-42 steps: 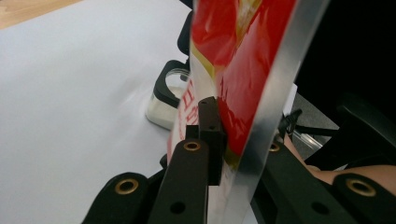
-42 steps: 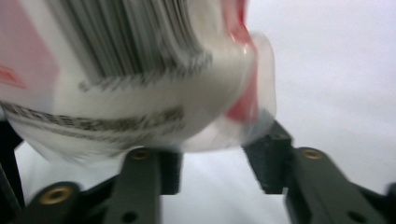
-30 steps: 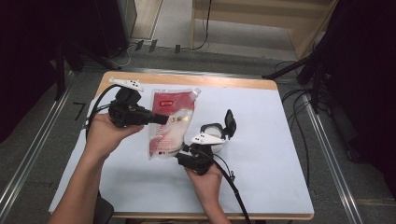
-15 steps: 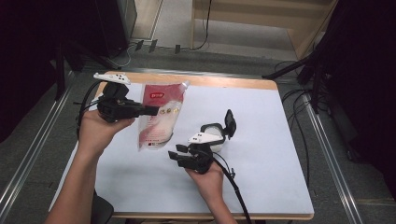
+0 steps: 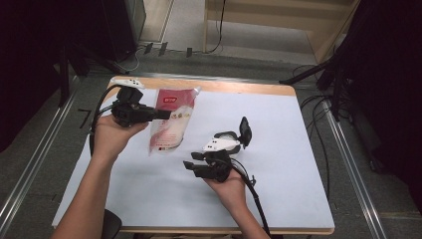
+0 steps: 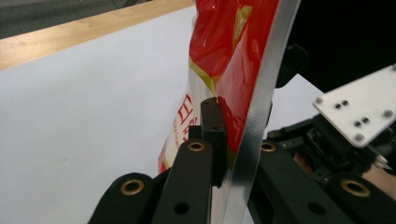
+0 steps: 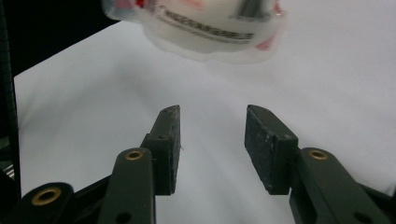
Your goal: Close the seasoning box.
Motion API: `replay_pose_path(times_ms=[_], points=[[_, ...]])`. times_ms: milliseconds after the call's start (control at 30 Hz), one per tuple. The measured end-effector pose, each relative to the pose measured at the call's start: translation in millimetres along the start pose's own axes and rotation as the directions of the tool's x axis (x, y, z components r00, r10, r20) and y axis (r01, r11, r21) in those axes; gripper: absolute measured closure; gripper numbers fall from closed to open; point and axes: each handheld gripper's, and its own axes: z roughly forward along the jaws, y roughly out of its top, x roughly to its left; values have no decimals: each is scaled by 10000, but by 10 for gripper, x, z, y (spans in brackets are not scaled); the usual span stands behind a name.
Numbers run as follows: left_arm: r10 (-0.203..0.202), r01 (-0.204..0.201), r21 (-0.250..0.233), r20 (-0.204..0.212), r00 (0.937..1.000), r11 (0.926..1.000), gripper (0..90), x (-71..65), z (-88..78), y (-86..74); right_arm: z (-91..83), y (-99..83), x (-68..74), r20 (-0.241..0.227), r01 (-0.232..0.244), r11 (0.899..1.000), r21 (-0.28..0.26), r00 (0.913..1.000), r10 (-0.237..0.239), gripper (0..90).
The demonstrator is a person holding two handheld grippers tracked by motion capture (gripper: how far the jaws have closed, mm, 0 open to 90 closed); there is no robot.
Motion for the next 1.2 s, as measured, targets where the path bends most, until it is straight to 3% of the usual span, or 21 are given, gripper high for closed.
replay_pose_path(times_ms=[67,267,467,667,733,800,967,1200], points=[[-134,133,-57,-25,9999,9999,900,31,69,11,16,-1,23,-151,45,10000,60,9999,-44,564],[80,-84,-200,-192,9998,9998,900,105,256,20,30,0,68,-475,465,9988,162,9978,-457,559],[-82,56,-356,-718,9974,9994,900,217,451,-29,-11,-4,6,-730,212,9996,200,9971,-197,552],[-111,108,-47,-746,9971,9999,900,303,563,-105,-87,3,-86,-633,-109,9999,-99,9979,102,551],[-83,70,-351,-382,9992,9994,900,336,575,-152,-90,-4,-106,-608,-141,9998,-146,9981,132,550],[-179,162,-497,-344,9992,9986,900,364,564,-177,-93,-7,-125,-539,-169,9998,-85,9984,164,548],[-87,81,-362,-154,9998,9993,896,404,521,-215,-115,3,-152,-546,-228,9995,-211,9983,217,548],[107,-110,-275,-126,9999,9996,884,383,467,-308,-207,42,-176,-434,69,10000,-72,9990,-72,541]])
